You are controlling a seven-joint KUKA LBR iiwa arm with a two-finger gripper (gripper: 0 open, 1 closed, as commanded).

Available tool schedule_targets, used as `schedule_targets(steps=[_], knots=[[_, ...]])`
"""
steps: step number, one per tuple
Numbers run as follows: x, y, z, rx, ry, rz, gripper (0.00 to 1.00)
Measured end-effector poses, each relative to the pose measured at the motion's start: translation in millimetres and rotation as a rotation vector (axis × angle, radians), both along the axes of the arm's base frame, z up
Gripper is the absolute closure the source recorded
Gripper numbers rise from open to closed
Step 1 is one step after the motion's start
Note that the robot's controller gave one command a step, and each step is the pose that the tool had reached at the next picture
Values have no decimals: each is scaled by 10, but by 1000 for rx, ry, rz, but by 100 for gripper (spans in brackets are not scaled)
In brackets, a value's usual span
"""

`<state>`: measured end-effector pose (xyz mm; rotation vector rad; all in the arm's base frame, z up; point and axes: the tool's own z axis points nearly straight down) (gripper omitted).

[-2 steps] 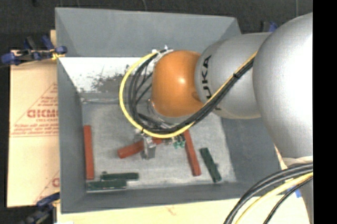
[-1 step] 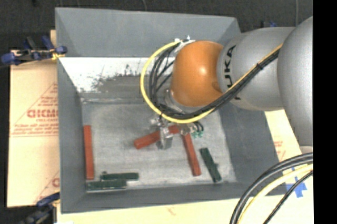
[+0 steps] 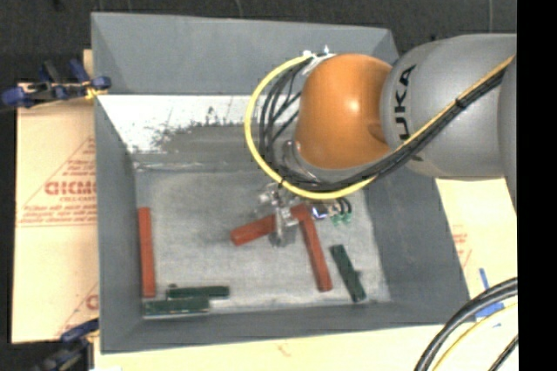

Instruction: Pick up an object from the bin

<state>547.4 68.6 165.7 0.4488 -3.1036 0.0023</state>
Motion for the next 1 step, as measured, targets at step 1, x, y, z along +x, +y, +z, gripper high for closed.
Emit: schedule_targets(steps=[1], knots=[[-31,68,615,1,-5,19,100]])
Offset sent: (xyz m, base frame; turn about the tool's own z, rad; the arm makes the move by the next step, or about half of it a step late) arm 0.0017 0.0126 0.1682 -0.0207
